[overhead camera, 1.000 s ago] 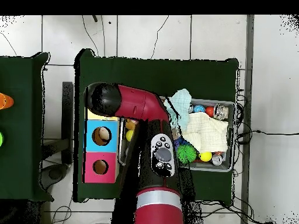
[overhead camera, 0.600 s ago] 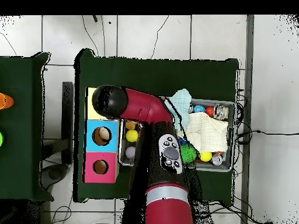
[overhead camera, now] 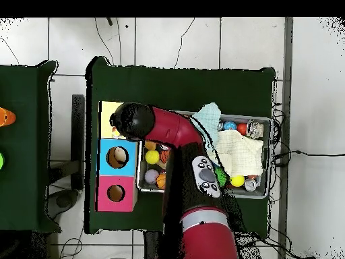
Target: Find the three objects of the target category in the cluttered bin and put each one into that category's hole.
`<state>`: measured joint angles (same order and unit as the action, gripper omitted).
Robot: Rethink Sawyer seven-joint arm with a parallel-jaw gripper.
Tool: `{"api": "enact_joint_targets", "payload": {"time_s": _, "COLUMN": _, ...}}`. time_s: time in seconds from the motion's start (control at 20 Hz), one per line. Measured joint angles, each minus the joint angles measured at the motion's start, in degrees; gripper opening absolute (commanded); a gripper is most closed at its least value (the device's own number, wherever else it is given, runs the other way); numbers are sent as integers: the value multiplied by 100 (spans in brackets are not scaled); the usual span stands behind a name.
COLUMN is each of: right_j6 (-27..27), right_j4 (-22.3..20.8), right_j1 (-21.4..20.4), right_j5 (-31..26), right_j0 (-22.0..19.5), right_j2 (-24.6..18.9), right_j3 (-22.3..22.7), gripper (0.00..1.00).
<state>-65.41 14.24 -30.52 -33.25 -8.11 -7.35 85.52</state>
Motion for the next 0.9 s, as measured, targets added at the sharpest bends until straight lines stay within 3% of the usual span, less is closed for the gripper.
{"api": "enact_joint_targets", "payload": {"time_s": 0.9, "right_j6": 0, "right_j4": -93, "right_j1": -25, "right_j5": 198, "right_j0": -409, "right_j2": -548, "right_j3": 207, "gripper": 0}}
